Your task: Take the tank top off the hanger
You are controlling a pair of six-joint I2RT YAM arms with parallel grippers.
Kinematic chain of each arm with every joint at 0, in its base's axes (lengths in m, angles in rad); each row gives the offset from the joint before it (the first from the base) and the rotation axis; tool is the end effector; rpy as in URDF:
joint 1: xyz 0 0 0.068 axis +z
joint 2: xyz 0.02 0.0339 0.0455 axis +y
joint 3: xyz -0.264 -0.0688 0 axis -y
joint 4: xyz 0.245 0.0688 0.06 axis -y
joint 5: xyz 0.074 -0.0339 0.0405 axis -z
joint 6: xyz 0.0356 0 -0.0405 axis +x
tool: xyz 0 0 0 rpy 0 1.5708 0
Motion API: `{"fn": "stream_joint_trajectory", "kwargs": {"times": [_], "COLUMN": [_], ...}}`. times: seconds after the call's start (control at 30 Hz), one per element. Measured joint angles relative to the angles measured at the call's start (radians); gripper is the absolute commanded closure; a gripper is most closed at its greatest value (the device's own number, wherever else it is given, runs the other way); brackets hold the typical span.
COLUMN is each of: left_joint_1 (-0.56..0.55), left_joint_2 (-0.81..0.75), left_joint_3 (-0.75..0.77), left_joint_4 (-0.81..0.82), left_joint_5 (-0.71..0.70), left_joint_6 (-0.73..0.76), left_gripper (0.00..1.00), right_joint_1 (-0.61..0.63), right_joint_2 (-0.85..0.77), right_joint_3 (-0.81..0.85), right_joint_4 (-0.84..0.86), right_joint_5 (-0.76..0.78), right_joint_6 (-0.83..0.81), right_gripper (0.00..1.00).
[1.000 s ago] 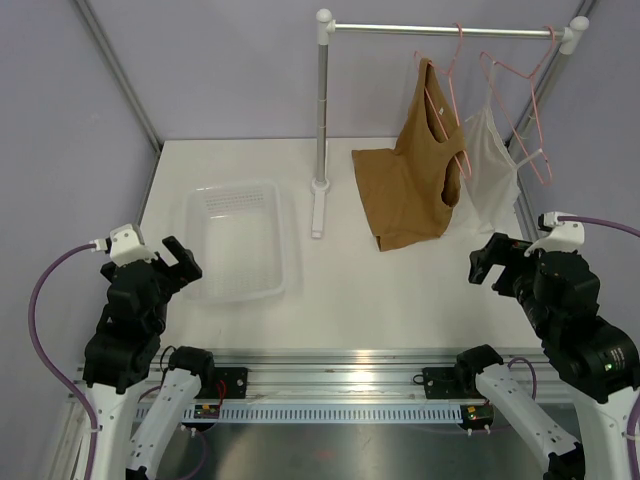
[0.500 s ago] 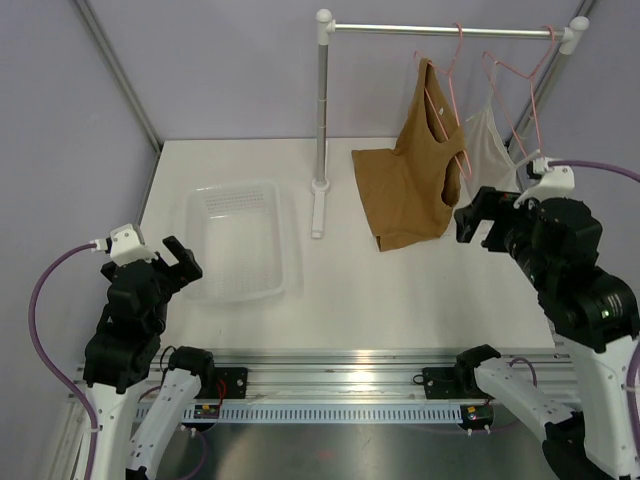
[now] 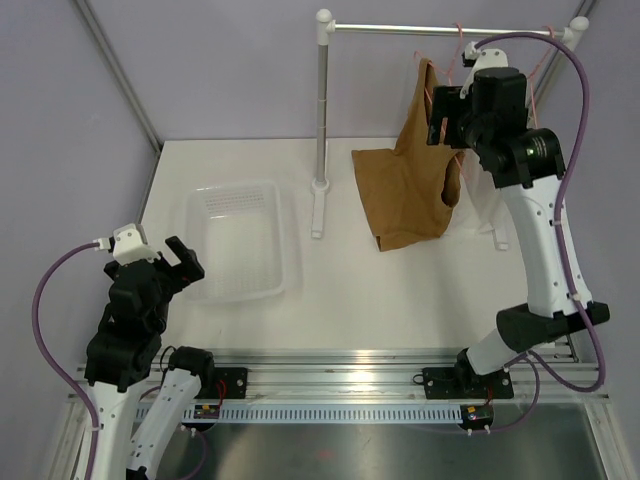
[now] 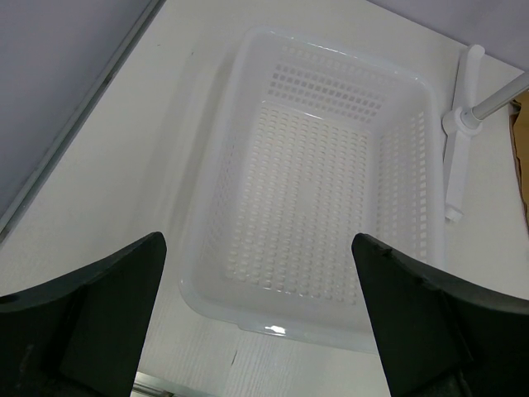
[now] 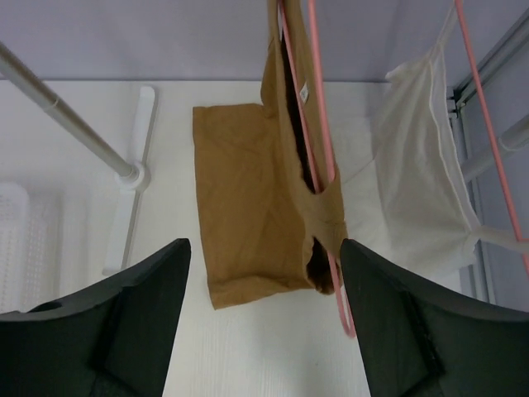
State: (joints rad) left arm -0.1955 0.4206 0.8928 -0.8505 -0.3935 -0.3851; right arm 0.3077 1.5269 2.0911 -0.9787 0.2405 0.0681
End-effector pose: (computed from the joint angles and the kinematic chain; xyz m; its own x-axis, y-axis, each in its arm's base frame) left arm 0.0706 -0.0001 0.3467 -0.2719 -0.2998 -0.9144 -0.2938 0.9307 -0.2178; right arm 0.2720 0.0776 0.5152 -0.3888 -0.0542 -0.9197 -0.0601 0.9976 -0.0334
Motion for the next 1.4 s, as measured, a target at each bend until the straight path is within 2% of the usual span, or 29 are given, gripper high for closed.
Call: {"fn": "stream_joint_trajectory", "kwargs": {"times": [0.13,0.23,0.3,0.33,0.37,0.53,0.67,0.8,0.97,1.07,1.17,1.3,1.4], "left_joint_1": [0.000,0.000,0.000,0.000,0.000,0.000,0.000,0.000,0.000,0.000,0.000,0.000,0.000], "left_joint_2": [0.000,0.000,0.000,0.000,0.000,0.000,0.000,0.000,0.000,0.000,0.002,0.005,0.008], "left_joint_3": [-0.003,-0.003,-0.003,-0.003,-0.003,-0.003,-0.003,-0.003,-0.003,-0.003,-0.003,-0.003,-0.003], "left_joint_4": [0.007,0.008,0.008,0.008,0.008,0.010,0.015,0.015,0.015,0.015,0.015,0.016,0.016], "left_joint_5": [0.005,0.011,0.016,0.018,0.019,0.023,0.023,0.023,0.024,0.028,0.031,0.034,0.037], "left_joint_6": [0.000,0.000,0.000,0.000,0.000,0.000,0.000,0.001,0.001,0.001,0.001,0.001,0.001], "left_gripper": [0.01,0.01,0.01,0.01,0.01,0.01,0.01,0.01,0.01,0.01,0.01,0.01,0.01], "right_joint_1": [-0.067,-0.107,-0.127,-0.136,-0.144,-0.165,-0.166,-0.167,-0.167,-0.167,-0.167,-0.167,-0.167], "right_joint_2": [0.147,0.217,0.251,0.267,0.280,0.356,0.404,0.418,0.419,0.419,0.419,0.419,0.419], "right_joint_3": [0.181,0.253,0.281,0.290,0.294,0.324,0.350,0.350,0.351,0.351,0.355,0.357,0.357], "right_joint_4": [-0.023,-0.039,-0.045,-0.043,-0.042,-0.035,-0.028,-0.024,-0.004,0.012,0.017,0.024,0.024], "right_joint_5": [-0.006,-0.030,-0.067,-0.085,-0.101,-0.161,-0.182,-0.183,-0.182,-0.179,-0.179,-0.179,-0.179], "right_joint_6": [-0.031,-0.060,-0.076,-0.083,-0.093,-0.114,-0.132,-0.139,-0.145,-0.149,-0.151,-0.155,-0.154], "right_gripper": [0.23,0.29,0.38,0.47,0.52,0.58,0.69,0.72,0.65,0.65,0.72,0.87,0.92]}}
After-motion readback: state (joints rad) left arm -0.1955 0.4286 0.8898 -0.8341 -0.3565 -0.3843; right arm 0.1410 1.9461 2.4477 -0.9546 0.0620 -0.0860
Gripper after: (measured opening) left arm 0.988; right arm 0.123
